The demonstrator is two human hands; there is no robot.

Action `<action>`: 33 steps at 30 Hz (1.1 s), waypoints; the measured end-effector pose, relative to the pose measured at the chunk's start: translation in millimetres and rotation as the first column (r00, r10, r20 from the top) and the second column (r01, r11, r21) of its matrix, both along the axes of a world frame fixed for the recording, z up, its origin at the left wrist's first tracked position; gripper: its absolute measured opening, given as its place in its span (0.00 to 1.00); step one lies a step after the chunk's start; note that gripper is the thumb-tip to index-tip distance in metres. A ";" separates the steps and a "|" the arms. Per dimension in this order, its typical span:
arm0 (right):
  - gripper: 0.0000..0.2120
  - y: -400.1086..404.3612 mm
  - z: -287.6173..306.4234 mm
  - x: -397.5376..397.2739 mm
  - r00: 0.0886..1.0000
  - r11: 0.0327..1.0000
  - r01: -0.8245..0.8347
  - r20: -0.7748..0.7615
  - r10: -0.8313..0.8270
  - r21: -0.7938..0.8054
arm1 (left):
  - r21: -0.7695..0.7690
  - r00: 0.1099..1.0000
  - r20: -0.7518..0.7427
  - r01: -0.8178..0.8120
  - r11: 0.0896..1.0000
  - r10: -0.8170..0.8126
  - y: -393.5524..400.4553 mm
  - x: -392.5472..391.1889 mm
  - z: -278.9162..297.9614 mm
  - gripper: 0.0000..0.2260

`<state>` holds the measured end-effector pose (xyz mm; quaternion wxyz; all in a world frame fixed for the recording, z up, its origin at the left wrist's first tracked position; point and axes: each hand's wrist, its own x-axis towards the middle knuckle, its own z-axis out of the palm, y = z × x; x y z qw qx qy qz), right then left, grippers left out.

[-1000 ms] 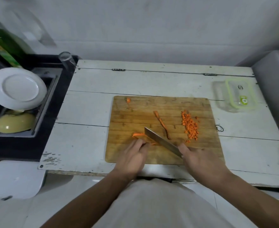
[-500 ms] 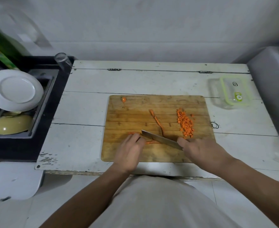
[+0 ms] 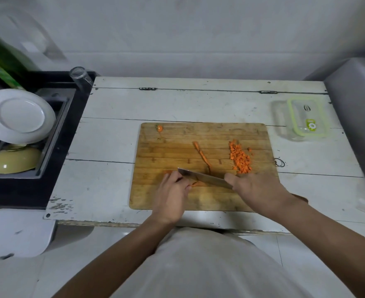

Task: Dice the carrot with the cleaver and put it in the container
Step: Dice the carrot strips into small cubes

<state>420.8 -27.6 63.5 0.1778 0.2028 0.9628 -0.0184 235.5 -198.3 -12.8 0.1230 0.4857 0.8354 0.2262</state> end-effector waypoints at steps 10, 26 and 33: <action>0.19 -8.8 -10.1 -24.1 0.996 0.991 0.080 -0.026 -0.083 -0.104 | 0.027 0.993 -0.082 0.086 0.996 -0.083 -0.8 -5.1 -3.3 0.06; 0.05 -13.7 20.2 -3.3 0.979 0.959 0.204 0.059 -0.196 -0.198 | 0.181 0.980 -0.003 0.198 0.963 -0.201 -40.1 -33.7 -3.6 0.07; 0.05 -57.7 21.8 -52.4 0.973 0.940 0.209 -0.039 -0.227 -0.269 | 0.147 0.998 0.045 -0.041 0.988 0.035 -43.2 -26.0 -4.2 0.16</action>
